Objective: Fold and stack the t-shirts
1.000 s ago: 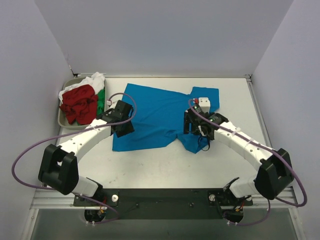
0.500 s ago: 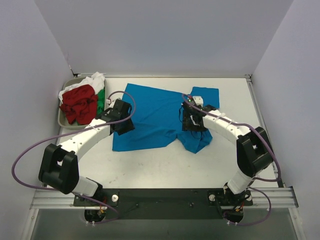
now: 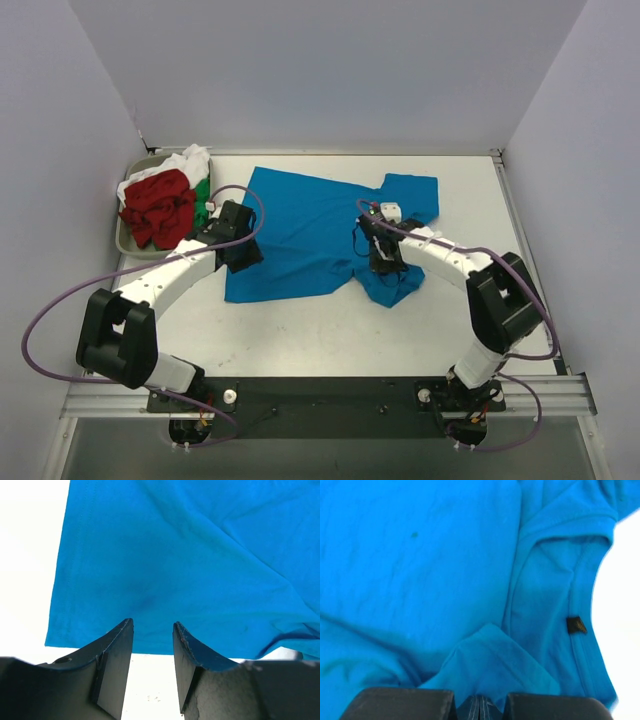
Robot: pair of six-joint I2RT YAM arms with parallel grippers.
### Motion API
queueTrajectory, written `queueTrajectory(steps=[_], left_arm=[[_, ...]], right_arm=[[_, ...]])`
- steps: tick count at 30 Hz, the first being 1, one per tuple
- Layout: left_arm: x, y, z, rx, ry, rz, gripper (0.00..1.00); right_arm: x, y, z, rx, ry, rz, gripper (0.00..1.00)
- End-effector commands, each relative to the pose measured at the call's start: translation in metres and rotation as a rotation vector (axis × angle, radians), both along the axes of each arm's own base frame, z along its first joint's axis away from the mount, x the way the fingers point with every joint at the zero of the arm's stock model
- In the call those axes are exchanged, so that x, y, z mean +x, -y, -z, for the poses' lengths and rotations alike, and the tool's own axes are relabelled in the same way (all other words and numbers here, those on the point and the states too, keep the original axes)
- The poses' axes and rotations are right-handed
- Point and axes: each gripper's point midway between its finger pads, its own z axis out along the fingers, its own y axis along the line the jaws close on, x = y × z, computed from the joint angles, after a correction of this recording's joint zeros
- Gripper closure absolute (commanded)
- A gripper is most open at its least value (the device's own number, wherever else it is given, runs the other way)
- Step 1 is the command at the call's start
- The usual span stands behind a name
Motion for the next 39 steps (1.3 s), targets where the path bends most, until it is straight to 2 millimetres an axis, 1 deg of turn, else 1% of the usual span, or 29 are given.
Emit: queueTrajectory(steps=[1,2,3,4,6,7,9,10,13,14,15,16,17,18,19,20,21,22,23,25,27,28,31,33,34,35,36,37,39], left_arm=[[0.011,0.005,-0.018,-0.038,0.076,0.013,0.53],[0.009,0.005,-0.016,-0.036,0.072,0.013,0.53],[0.010,0.005,-0.016,-0.038,0.072,0.012,0.53],[0.009,0.004,-0.016,-0.038,0.072,0.012,0.53],[0.008,0.005,-0.015,-0.040,0.074,0.013,0.53],[0.008,0.004,-0.016,-0.041,0.077,0.013,0.53],[0.008,0.005,-0.016,-0.043,0.078,0.014,0.53],[0.008,0.005,-0.016,-0.045,0.079,0.017,0.53],[0.008,0.006,-0.018,-0.048,0.082,0.020,0.53],[0.007,0.006,-0.019,-0.050,0.083,0.021,0.53],[0.007,0.006,-0.018,-0.049,0.081,0.023,0.53],[0.007,0.006,-0.019,-0.049,0.084,0.026,0.53],[0.007,0.005,-0.020,-0.048,0.085,0.025,0.53],[0.007,0.006,-0.022,-0.047,0.089,0.027,0.53],[0.007,0.006,-0.022,-0.047,0.091,0.028,0.53],[0.006,0.006,-0.022,-0.047,0.088,0.029,0.53],[0.006,0.006,-0.022,-0.048,0.089,0.029,0.53],[0.007,0.006,-0.022,-0.048,0.090,0.029,0.53],[0.008,0.006,-0.023,-0.048,0.092,0.028,0.53],[0.008,0.006,-0.021,-0.046,0.086,0.030,0.53],[0.008,0.008,-0.018,-0.045,0.078,0.033,0.53],[0.009,0.008,-0.018,-0.046,0.076,0.034,0.53],[0.009,0.013,-0.015,-0.051,0.071,0.046,0.53],[0.011,0.013,-0.013,-0.046,0.067,0.042,0.53],[0.011,0.013,-0.013,-0.047,0.063,0.044,0.53],[0.012,0.014,-0.012,-0.048,0.057,0.045,0.54],[0.014,0.015,-0.012,-0.048,0.057,0.048,0.53],[0.015,0.016,-0.012,-0.048,0.056,0.048,0.54],[0.020,0.018,-0.013,-0.045,0.052,0.055,0.54]], right_arm=[[-0.028,-0.005,-0.039,-0.094,0.093,-0.077,1.00],[-0.032,-0.003,-0.047,-0.142,0.131,-0.088,1.00],[-0.039,-0.005,-0.057,-0.135,0.160,-0.091,1.00],[-0.054,-0.011,-0.059,-0.152,0.158,-0.133,1.00],[-0.066,-0.011,-0.073,-0.145,0.211,-0.142,1.00],[-0.081,-0.012,-0.069,-0.154,0.203,-0.162,1.00],[-0.095,-0.010,-0.073,-0.139,0.221,-0.165,1.00],[-0.109,-0.007,-0.065,-0.144,0.201,-0.170,1.00],[-0.134,0.001,-0.053,-0.154,0.150,-0.180,1.00],[-0.147,0.002,-0.044,-0.162,0.130,-0.190,1.00],[-0.153,0.005,-0.041,-0.171,0.118,-0.183,0.93],[-0.161,0.013,-0.038,-0.207,0.101,-0.187,0.79],[-0.168,0.012,-0.036,-0.211,0.106,-0.183,0.54],[-0.170,0.012,-0.036,-0.227,0.112,-0.188,0.46],[-0.171,0.017,-0.040,-0.266,0.125,-0.190,0.33],[-0.169,0.006,-0.052,-0.245,0.161,-0.191,0.27],[-0.170,0.011,-0.059,-0.294,0.167,-0.197,0.24],[-0.162,0.011,-0.071,-0.321,0.224,-0.192,0.18],[-0.156,-0.001,-0.088,-0.297,0.265,-0.185,0.17],[-0.144,-0.004,-0.105,-0.316,0.327,-0.190,0.14],[-0.129,-0.008,-0.117,-0.333,0.359,-0.176,0.12],[-0.124,-0.008,-0.118,-0.345,0.361,-0.168,0.12],[-0.098,-0.005,-0.113,-0.388,0.356,-0.144,0.12],[-0.085,-0.006,-0.093,-0.358,0.308,-0.149,0.12],[-0.073,0.006,-0.085,-0.347,0.280,-0.095,0.12],[-0.069,0.006,-0.073,-0.307,0.235,-0.086,0.12],[-0.058,0.001,-0.067,-0.251,0.234,-0.070,0.12],[-0.047,0.017,-0.059,-0.256,0.203,-0.031,0.13],[-0.032,0.018,-0.048,-0.234,0.185,-0.012,0.14]])
